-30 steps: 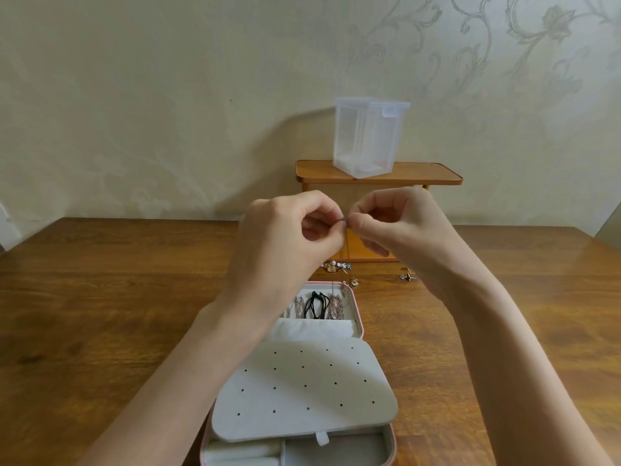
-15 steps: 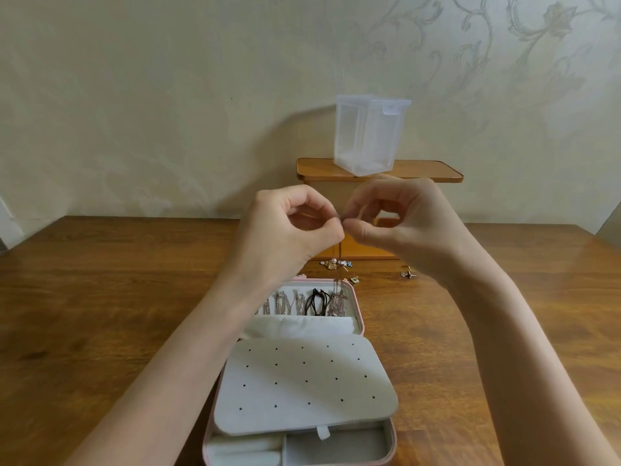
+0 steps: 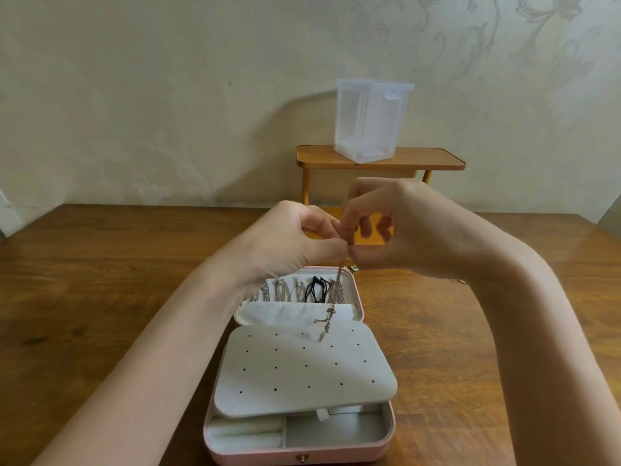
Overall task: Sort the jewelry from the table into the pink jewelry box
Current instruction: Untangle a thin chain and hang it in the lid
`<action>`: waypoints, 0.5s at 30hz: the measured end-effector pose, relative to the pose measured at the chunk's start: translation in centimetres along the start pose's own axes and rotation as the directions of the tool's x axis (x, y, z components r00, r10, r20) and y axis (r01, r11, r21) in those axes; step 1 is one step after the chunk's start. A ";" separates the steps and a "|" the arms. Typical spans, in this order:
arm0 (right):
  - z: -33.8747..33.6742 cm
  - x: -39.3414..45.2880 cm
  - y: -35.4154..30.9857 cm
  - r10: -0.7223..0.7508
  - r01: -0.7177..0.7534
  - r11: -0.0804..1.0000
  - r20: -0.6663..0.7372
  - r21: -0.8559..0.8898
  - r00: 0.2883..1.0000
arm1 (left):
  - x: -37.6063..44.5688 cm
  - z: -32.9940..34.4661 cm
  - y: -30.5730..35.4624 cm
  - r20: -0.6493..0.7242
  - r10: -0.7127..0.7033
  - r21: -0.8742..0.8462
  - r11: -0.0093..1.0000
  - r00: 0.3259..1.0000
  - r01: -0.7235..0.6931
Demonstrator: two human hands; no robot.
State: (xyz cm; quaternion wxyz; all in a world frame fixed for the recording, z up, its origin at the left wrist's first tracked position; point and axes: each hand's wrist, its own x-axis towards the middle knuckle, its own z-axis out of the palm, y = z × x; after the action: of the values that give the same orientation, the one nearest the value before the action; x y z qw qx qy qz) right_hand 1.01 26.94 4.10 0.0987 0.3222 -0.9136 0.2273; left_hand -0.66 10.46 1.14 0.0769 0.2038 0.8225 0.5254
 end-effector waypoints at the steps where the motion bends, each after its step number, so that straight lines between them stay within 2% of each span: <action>1: 0.0 0.0 -0.1 0.005 -0.004 1.000 0.005 -0.015 1.000 | 0.0 0.1 0.0 0.001 -0.001 -0.004 1.000 1.000 0.001; 13: 0.5 0.3 -0.1 -0.025 0.021 0.999 -0.104 -0.038 0.994 | 0.3 0.2 0.1 -0.125 0.082 -0.088 0.992 0.989 -0.094; 15: 0.6 0.4 0.0 -0.046 0.041 0.998 -0.140 -0.038 0.989 | 0.4 0.0 -0.1 -0.112 0.069 -0.134 0.988 0.991 -0.083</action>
State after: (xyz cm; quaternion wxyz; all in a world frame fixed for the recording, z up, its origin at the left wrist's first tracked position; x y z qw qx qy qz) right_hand 0.66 26.43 3.71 0.1735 0.3233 -0.9010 0.2313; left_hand -1.03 10.60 1.05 0.0266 0.2008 0.7787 0.5938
